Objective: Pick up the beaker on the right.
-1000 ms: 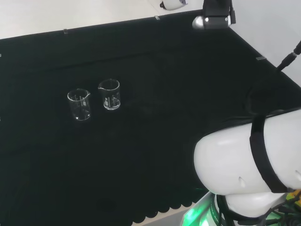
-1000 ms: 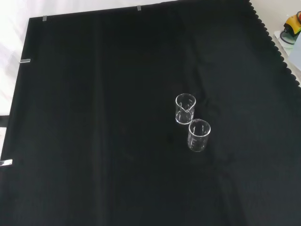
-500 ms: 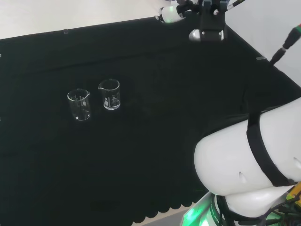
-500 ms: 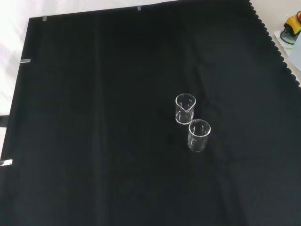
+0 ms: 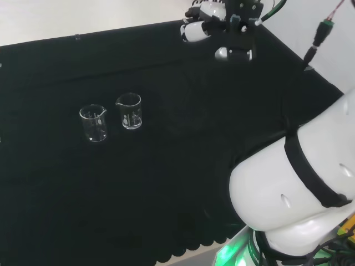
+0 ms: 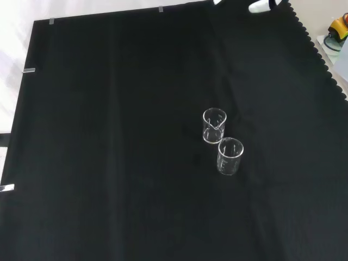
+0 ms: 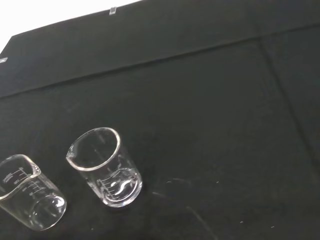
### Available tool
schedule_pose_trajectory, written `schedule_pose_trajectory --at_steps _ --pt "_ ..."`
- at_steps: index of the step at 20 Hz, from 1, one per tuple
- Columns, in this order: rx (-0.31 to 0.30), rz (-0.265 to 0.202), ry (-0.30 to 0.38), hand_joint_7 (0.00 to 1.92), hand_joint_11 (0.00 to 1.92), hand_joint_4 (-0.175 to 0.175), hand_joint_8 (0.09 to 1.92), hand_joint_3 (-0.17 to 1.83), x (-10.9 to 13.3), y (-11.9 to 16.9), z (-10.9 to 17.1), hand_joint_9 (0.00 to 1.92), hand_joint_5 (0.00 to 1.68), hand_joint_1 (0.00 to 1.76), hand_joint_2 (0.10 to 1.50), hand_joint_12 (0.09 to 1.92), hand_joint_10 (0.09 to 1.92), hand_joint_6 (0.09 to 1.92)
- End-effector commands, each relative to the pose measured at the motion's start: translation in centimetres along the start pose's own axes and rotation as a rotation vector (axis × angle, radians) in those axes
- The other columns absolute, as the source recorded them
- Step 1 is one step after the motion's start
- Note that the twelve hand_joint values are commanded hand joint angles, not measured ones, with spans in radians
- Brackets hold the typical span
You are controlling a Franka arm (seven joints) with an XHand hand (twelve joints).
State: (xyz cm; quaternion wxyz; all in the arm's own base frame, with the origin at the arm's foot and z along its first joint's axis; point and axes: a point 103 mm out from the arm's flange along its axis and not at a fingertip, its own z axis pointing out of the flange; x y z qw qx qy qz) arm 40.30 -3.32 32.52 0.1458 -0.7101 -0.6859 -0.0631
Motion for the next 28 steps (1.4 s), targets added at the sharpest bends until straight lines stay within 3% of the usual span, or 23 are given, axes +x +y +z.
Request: schedule_pose_trajectory --at_steps 1,5,9,19,28 --pt "0.015 -0.037 0.080 0.14 0.00 -0.023 0.46 0.94 0.0 3.0 2.5 0.23 0.24 0.42 0.88 1.11 0.59 0.09" --pt "0.036 -0.060 0.087 0.14 0.00 -0.018 0.47 1.03 -0.2 4.4 4.4 0.25 0.25 0.64 0.71 1.19 0.60 0.09" --pt "0.055 -0.089 0.108 0.16 0.00 -0.015 0.48 1.12 0.0 5.4 6.0 0.29 0.26 0.73 0.61 1.26 0.61 0.09" --pt "0.081 -0.128 0.177 0.20 0.00 -0.017 0.51 1.18 -0.6 7.2 8.6 0.33 0.27 0.76 0.50 1.30 0.62 0.09" --pt "0.082 -0.195 0.231 0.21 0.00 -0.026 0.52 1.19 0.1 8.3 9.9 0.34 0.29 0.75 0.47 1.32 0.63 0.09"
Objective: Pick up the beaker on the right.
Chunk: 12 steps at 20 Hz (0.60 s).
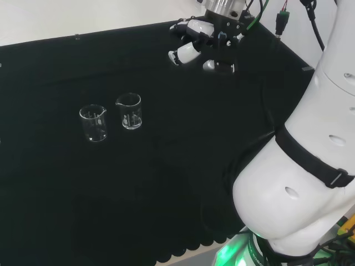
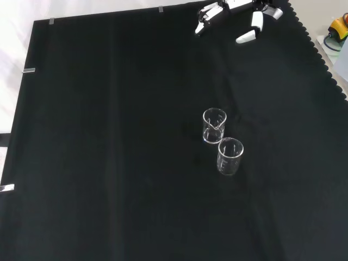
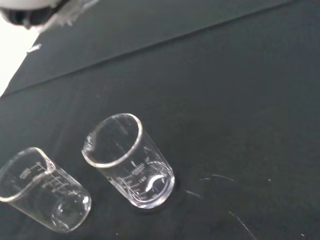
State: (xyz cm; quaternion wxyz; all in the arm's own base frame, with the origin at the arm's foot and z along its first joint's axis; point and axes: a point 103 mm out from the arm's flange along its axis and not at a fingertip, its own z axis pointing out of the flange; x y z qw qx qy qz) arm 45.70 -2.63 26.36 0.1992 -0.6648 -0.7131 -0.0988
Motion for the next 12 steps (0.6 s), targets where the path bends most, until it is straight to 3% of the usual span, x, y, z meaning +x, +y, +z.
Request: schedule_pose_trajectory --at_steps 1,7,12 --pt "0.041 -0.093 0.111 0.21 0.00 -0.026 0.52 1.19 0.2 2.5 4.6 0.34 0.29 0.75 0.47 1.32 0.63 0.09" --pt "0.074 -0.111 0.109 0.21 0.00 -0.028 0.52 1.19 -0.1 2.9 5.7 0.34 0.29 0.74 0.46 1.32 0.63 0.09" --pt "0.075 -0.121 0.159 0.21 0.00 -0.030 0.53 1.18 -0.3 3.2 6.5 0.34 0.29 0.73 0.45 1.31 0.63 0.09"
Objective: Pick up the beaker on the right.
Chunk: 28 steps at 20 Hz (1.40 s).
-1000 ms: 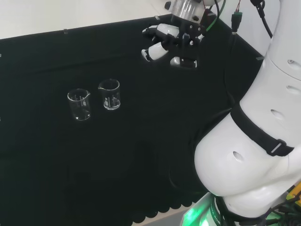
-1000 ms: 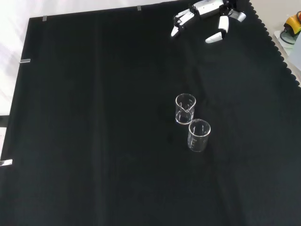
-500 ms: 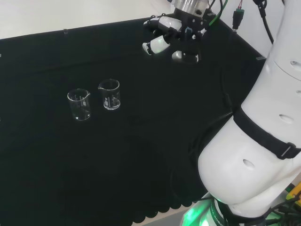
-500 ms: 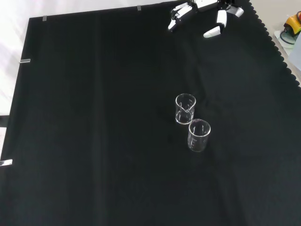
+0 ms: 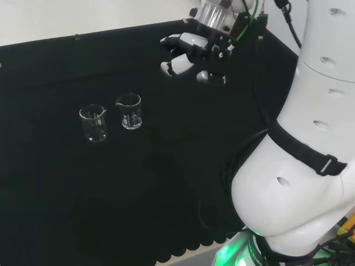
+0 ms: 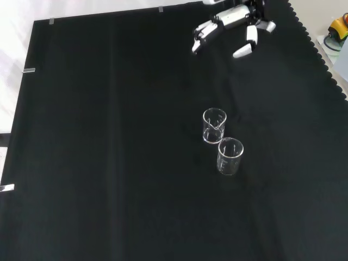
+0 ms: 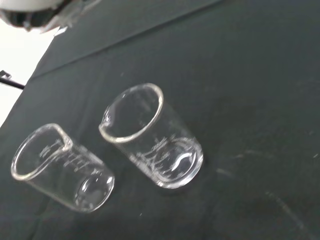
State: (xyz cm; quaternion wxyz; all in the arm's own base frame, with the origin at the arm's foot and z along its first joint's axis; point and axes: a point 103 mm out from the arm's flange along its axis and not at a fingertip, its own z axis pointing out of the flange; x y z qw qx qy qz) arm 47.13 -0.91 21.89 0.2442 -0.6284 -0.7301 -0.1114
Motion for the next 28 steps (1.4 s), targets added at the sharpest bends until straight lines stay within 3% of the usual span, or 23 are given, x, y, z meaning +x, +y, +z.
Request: schedule_pose_trajectory --at_steps 1,3,4,5,6,7,8,9,11,16,28 --pt "0.015 -0.055 0.081 0.21 0.00 -0.030 0.53 1.18 -0.4 1.2 1.9 0.34 0.29 0.73 0.45 1.31 0.63 0.09" --pt "0.020 -0.049 0.084 0.21 0.00 -0.030 0.53 1.18 -0.1 1.5 2.5 0.34 0.29 0.73 0.44 1.31 0.62 0.09" --pt "0.005 0.002 0.022 0.21 0.00 -0.031 0.53 1.18 0.3 1.7 2.9 0.34 0.29 0.72 0.44 1.31 0.62 0.09" --pt "0.012 -0.043 0.078 0.21 0.00 -0.031 0.53 1.18 -0.3 1.5 2.8 0.34 0.29 0.72 0.44 1.31 0.62 0.09" --pt "0.013 -0.055 0.089 0.21 0.00 -0.031 0.53 1.18 -0.8 1.4 2.5 0.34 0.29 0.72 0.44 1.31 0.62 0.09" --pt "0.026 -0.108 0.154 0.21 0.00 -0.031 0.53 1.18 -0.7 1.4 2.9 0.34 0.29 0.72 0.44 1.31 0.62 0.09" --pt "0.030 -0.125 0.176 0.21 0.00 -0.031 0.53 1.18 -0.7 1.4 3.0 0.34 0.29 0.72 0.44 1.31 0.62 0.09" --pt "0.030 -0.111 0.156 0.22 0.00 -0.032 0.53 1.17 -0.7 1.6 3.3 0.34 0.29 0.71 0.43 1.31 0.62 0.09" --pt "0.006 -0.100 0.180 0.24 0.00 -0.036 0.54 1.17 -1.2 1.6 3.2 0.36 0.32 0.71 0.43 1.32 0.63 0.09" --pt "0.044 -0.132 0.159 0.28 0.00 -0.040 0.56 1.16 -1.4 1.6 4.2 0.40 0.36 0.71 0.42 1.35 0.64 0.09" --pt "0.043 -0.161 0.244 0.28 0.00 -0.041 0.57 1.15 -2.2 2.5 6.5 0.41 0.36 0.72 0.40 1.35 0.63 0.09"
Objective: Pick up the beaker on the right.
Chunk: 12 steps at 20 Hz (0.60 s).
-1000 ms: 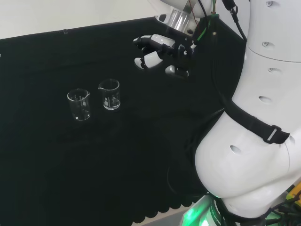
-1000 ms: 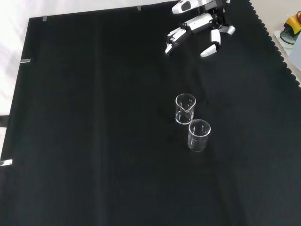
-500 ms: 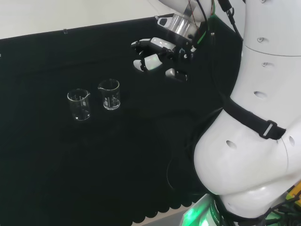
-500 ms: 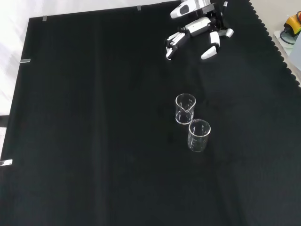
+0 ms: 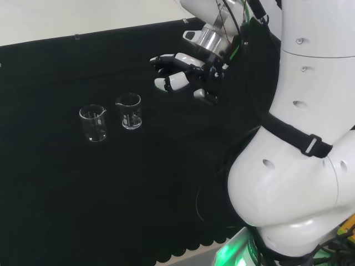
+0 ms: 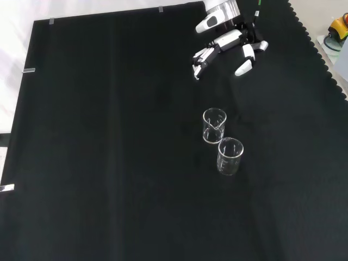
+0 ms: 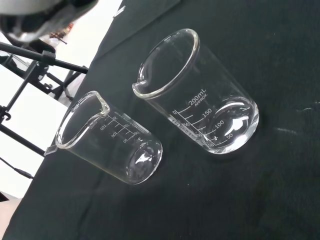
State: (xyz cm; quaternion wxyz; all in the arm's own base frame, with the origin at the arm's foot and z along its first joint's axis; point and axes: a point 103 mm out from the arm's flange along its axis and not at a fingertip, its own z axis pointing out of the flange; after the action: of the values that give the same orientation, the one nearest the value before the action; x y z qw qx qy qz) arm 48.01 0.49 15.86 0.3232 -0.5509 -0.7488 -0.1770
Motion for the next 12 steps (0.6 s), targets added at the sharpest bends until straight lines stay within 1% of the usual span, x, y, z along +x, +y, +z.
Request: schedule_pose_trajectory --at_steps 1,5,9,12 --pt "-0.003 -0.014 0.042 0.28 0.00 -0.041 0.57 1.15 -0.8 0.6 0.9 0.41 0.36 0.72 0.40 1.35 0.63 0.09" --pt "0.009 -0.031 0.066 0.29 0.00 -0.041 0.57 1.14 -1.7 1.0 1.7 0.40 0.36 0.72 0.39 1.34 0.63 0.09" --pt "0.036 -0.039 0.059 0.28 0.00 -0.041 0.57 1.14 -2.2 1.5 2.3 0.40 0.36 0.72 0.38 1.33 0.62 0.09" --pt "0.038 -0.043 0.065 0.28 0.00 -0.040 0.57 1.14 -2.3 1.9 2.6 0.39 0.36 0.72 0.38 1.33 0.62 0.09"
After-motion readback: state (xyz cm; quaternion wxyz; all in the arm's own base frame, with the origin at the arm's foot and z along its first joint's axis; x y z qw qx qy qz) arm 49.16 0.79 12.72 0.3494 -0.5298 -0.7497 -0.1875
